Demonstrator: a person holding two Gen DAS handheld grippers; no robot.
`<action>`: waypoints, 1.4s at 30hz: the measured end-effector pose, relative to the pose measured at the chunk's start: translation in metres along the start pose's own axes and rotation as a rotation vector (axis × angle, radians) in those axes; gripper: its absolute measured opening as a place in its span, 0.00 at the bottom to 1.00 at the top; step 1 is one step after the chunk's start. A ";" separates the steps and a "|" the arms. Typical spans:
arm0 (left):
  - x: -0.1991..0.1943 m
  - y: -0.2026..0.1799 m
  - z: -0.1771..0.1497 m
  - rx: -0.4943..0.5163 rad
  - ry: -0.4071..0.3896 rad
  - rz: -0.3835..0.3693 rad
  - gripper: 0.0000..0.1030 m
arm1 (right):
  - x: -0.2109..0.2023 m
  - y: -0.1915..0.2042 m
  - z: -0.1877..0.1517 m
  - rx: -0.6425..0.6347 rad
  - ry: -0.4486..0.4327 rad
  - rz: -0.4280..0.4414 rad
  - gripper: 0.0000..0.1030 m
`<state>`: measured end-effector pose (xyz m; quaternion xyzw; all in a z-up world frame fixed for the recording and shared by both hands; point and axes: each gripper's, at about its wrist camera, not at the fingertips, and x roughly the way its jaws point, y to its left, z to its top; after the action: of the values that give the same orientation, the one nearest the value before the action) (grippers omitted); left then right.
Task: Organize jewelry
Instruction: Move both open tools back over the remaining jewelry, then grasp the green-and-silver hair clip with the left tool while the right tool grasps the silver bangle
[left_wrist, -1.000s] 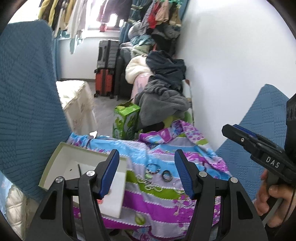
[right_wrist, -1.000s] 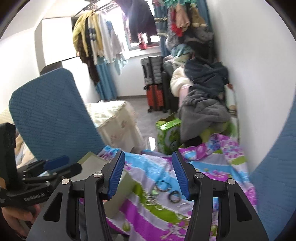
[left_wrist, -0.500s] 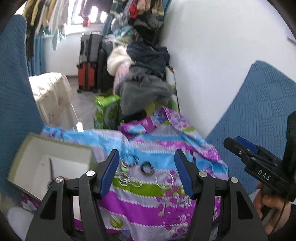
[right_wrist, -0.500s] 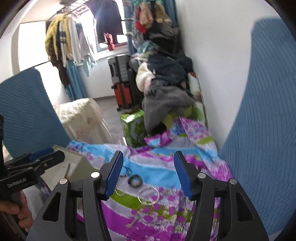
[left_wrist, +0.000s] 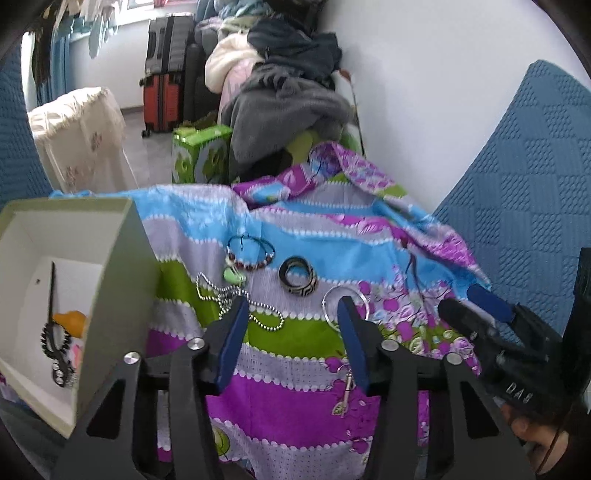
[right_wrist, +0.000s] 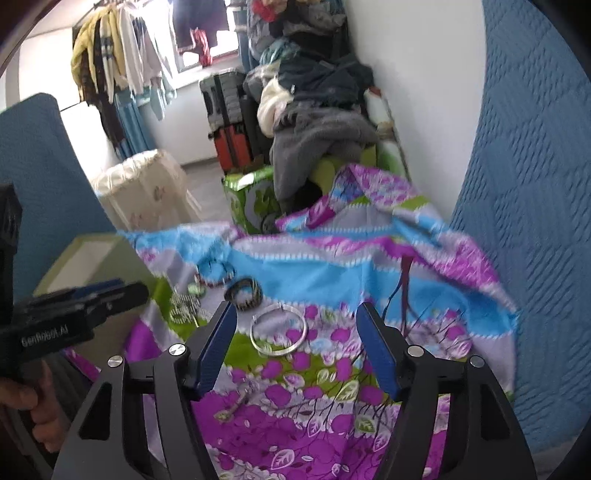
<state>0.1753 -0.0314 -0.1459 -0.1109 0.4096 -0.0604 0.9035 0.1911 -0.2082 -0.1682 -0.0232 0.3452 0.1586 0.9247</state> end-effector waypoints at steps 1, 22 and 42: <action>0.005 0.000 0.000 -0.001 0.007 0.005 0.45 | 0.005 -0.001 -0.004 0.002 0.004 0.007 0.65; 0.101 0.030 0.014 -0.048 0.106 0.156 0.35 | 0.105 0.001 -0.027 -0.055 0.169 0.064 0.79; 0.115 0.035 0.013 -0.006 0.122 0.199 0.24 | 0.122 0.019 -0.023 -0.186 0.178 0.042 0.65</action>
<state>0.2613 -0.0186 -0.2294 -0.0687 0.4731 0.0243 0.8780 0.2575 -0.1594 -0.2629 -0.1154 0.4102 0.2067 0.8807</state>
